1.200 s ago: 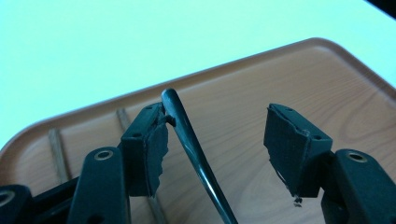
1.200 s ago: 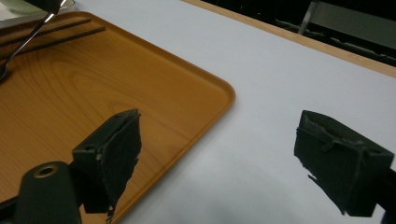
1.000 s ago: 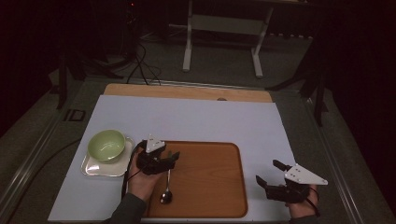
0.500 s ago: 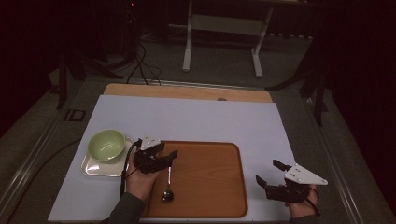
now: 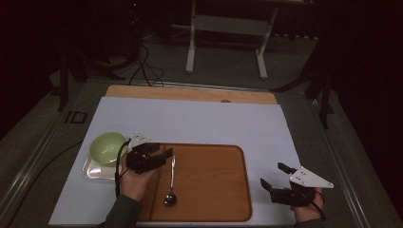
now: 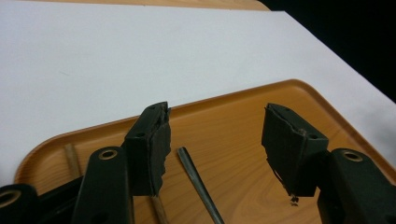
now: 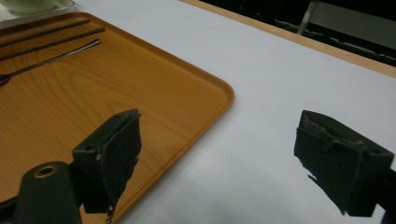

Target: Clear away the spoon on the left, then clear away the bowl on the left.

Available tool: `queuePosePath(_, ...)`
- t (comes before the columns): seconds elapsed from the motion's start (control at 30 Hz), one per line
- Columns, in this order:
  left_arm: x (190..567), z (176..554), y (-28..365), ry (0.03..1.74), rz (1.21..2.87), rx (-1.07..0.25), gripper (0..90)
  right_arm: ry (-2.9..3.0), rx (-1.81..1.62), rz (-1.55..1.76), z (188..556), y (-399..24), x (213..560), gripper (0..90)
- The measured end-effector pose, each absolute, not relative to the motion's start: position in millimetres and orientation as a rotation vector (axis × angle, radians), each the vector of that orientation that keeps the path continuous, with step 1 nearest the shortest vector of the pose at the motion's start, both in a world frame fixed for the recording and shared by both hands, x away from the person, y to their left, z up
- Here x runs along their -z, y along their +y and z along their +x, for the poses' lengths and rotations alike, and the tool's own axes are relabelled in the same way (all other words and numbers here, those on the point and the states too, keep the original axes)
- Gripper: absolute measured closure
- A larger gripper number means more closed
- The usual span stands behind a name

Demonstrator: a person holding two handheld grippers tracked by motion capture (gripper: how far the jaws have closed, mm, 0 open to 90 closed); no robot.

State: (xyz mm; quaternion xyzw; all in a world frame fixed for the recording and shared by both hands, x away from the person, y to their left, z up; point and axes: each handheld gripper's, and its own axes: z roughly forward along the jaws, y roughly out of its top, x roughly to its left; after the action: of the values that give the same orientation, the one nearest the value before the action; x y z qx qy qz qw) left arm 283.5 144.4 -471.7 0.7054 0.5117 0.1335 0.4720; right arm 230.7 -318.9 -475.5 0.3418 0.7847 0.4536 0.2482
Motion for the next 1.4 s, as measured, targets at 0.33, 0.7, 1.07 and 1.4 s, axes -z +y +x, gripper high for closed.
queuePosePath(0.33,467,285,164,1.311,1.653,-0.312,44.0,2.137,-1.237,0.929,231,-319,475,14.5)
queuePosePath(0.7,460,283,183,1.35,1.587,-0.35,40.0,2.135,-1.235,0.931,230,-320,475,14.5)
queuePosePath(1.07,450,281,204,1.373,1.528,-0.381,39.6,2.135,-1.234,0.935,231,-320,475,14.5)
queuePosePath(1.4,447,280,224,1.399,1.481,-0.418,40.6,2.132,-1.235,0.936,230,-320,475,14.5)
